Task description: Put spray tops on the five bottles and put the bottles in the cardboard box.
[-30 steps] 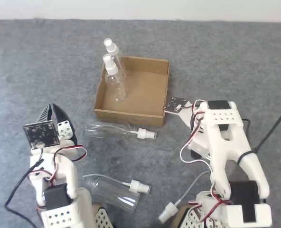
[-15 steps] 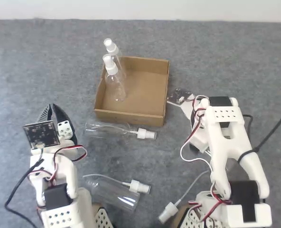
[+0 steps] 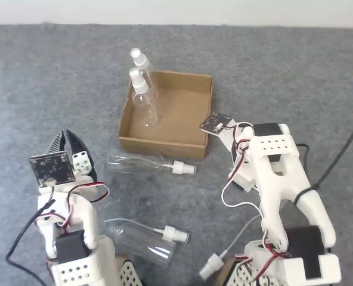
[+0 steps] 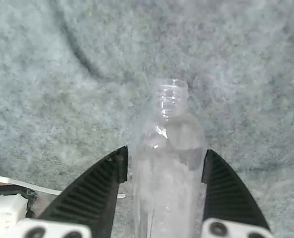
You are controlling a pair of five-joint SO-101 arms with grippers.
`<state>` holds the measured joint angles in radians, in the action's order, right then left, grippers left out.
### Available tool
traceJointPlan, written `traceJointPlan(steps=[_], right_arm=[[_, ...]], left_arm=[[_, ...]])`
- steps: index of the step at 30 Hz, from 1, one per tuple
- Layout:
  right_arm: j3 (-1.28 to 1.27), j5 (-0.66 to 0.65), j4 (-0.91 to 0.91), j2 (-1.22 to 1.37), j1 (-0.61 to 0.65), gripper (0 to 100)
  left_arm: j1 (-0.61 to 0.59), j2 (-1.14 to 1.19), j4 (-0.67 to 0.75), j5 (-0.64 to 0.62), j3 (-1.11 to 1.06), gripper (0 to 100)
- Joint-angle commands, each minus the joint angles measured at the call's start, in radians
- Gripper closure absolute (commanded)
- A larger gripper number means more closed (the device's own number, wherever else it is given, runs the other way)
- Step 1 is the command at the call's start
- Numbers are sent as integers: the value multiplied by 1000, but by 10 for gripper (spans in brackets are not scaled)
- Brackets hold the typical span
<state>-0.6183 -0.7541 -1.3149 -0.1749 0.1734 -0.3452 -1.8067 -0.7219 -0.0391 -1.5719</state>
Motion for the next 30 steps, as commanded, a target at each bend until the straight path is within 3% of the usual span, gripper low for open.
traceJointPlan(steps=[1,17,24,30], right_arm=[[3,9,15,1,13,790],[-3,6,127,139,8,794],[-3,9,117,62,7,901],[-3,11,-8,-84,16,919]], left_arm=[[2,-12,25,6,12,966],[2,-12,25,6,10,966],[2,-12,25,6,10,966],[2,-12,25,6,10,966]])
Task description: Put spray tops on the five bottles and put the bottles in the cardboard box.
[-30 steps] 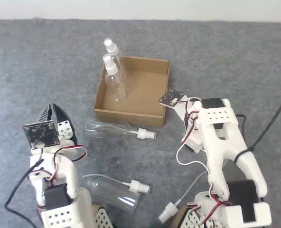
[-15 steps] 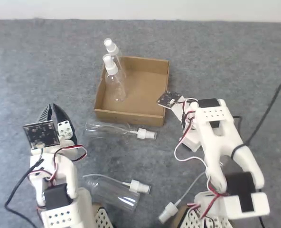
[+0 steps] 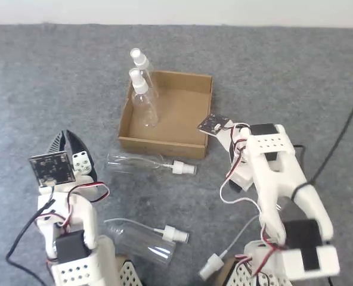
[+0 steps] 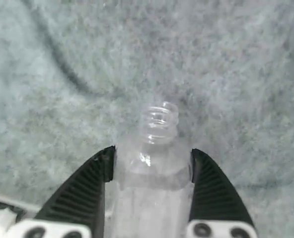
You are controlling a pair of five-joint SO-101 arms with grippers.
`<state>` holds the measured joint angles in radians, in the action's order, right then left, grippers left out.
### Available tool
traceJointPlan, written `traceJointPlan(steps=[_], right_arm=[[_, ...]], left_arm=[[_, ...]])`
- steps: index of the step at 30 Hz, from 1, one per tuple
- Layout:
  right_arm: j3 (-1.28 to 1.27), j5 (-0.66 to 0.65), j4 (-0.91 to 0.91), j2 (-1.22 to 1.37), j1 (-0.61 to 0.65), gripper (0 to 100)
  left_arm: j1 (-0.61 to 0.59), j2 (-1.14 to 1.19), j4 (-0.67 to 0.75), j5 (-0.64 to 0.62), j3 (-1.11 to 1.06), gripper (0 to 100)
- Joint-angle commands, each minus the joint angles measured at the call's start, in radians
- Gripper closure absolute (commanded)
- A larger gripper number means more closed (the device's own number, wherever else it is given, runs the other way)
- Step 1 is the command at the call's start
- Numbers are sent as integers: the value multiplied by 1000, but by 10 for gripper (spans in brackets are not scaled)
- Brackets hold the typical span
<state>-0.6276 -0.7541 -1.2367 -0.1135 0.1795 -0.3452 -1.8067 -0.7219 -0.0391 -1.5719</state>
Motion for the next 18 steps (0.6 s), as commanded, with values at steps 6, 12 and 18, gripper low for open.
traceJointPlan(steps=[6,12,18], right_arm=[[6,110,-182,-340,10,919],[5,281,-237,-470,68,919],[6,500,-228,-559,117,919]], left_arm=[[2,-12,25,6,10,966],[2,-12,25,6,10,966],[2,-12,25,6,10,966]])
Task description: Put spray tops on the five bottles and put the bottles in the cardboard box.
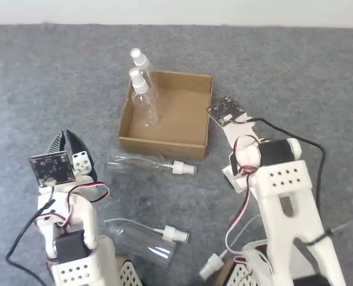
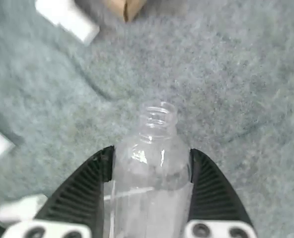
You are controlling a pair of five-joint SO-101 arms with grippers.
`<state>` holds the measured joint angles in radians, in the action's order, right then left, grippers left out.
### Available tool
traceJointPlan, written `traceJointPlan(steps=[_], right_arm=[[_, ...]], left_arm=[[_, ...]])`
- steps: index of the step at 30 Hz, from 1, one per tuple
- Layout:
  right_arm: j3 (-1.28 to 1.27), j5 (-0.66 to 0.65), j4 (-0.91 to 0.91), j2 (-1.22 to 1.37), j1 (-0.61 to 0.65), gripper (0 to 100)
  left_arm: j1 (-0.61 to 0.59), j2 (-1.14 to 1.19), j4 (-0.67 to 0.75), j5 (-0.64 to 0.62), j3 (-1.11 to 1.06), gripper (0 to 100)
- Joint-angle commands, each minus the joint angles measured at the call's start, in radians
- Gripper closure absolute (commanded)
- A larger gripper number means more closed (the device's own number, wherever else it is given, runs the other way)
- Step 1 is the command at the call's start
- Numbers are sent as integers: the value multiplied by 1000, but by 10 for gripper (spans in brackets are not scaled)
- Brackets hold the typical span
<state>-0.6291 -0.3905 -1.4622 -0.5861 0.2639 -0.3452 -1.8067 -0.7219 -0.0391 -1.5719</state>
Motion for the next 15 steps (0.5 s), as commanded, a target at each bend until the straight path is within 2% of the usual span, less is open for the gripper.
traceJointPlan(steps=[1,7,15], right_arm=[[8,175,-2,-97,44,919],[3,365,47,-151,64,919],[0,473,68,-231,59,919]], left_arm=[[2,-12,25,6,10,966],[2,-12,23,6,10,966],[2,-12,23,6,10,966]])
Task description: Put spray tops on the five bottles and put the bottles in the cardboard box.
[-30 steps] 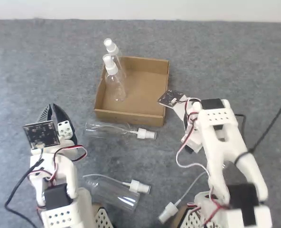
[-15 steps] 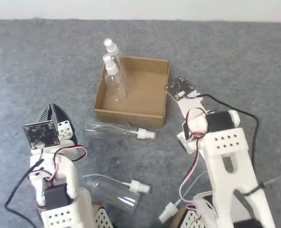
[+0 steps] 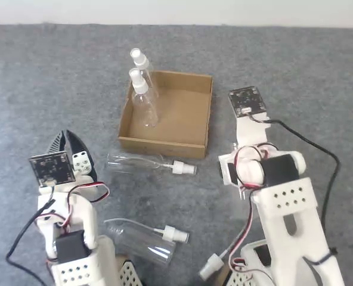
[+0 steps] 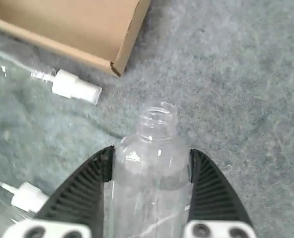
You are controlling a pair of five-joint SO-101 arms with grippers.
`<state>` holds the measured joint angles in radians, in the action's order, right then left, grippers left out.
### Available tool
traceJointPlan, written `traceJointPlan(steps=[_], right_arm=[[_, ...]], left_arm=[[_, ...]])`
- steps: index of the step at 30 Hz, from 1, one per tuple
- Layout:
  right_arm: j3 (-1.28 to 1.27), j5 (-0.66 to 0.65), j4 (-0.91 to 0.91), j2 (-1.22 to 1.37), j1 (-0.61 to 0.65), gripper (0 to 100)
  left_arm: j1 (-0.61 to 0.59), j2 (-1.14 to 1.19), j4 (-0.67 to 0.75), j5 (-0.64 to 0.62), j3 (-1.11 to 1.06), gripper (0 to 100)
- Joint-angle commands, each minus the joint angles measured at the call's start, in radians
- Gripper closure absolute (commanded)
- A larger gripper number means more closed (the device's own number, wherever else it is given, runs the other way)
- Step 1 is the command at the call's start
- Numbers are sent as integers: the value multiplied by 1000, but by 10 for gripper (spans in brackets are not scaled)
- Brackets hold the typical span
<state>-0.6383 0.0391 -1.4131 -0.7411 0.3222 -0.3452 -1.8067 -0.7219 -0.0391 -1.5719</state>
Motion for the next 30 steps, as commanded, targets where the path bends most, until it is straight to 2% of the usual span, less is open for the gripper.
traceJointPlan(steps=[1,4,7,11,15,18,20,30], right_arm=[[9,48,19,-90,1,919],[9,48,19,-127,-15,919],[2,48,44,-148,-81,919],[-89,49,159,-176,-179,919],[-172,49,248,-219,-251,920],[-209,51,280,-255,-286,920],[-216,61,283,-278,-306,920],[-354,212,430,-409,-430,920]], left_arm=[[2,-12,23,6,10,966],[2,-12,21,6,10,966],[3,-12,20,6,13,966],[3,-12,17,37,30,966],[5,-12,-51,49,97,966],[64,-11,-106,71,148,966],[127,-11,-141,130,170,966],[336,-5,-279,325,311,966]])
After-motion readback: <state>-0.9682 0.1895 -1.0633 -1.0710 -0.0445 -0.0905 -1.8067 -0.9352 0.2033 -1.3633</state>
